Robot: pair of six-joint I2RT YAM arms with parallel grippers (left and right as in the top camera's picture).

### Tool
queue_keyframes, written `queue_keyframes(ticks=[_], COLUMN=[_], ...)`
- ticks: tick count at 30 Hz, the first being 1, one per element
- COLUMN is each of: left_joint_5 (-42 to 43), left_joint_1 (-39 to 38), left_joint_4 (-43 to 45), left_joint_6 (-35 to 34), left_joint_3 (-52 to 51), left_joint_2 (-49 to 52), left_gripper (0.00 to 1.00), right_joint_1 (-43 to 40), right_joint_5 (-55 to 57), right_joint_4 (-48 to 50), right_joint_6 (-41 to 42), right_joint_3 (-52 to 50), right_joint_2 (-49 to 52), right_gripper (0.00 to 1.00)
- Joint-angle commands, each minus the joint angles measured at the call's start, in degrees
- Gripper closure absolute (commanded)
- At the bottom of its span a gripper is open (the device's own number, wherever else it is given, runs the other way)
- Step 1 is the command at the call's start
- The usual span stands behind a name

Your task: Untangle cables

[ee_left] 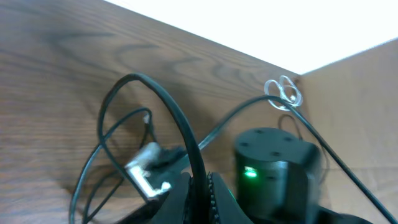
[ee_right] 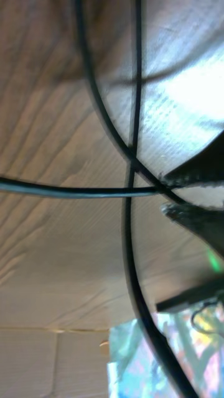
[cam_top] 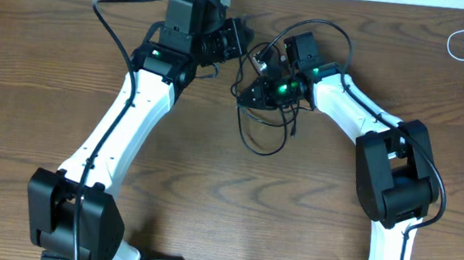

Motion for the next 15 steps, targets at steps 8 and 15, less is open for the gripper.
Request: queue_keyframes(ticks=[8,15], left_joint_5=[-3.6,-3.6], left_joint_1=[2.6,2.6], left_joint_4=[-1.3,-1.2], left_joint_6=[-0.3,-0.3], left_joint_3=[0.7,0.7], left_joint_2=[-0.7,-0.7], left_gripper=[0.93,0.93], right_joint_1=[-0.4,1.6], right_joint_5=[-2.4,-4.1], right_joint_4=[0.0,-1.5], right_joint_6=[-1.9,-0.9], right_joint_3=[0.6,0.6], right_joint_2=[-0.5,-0.8], right_gripper=[0.87,0.51])
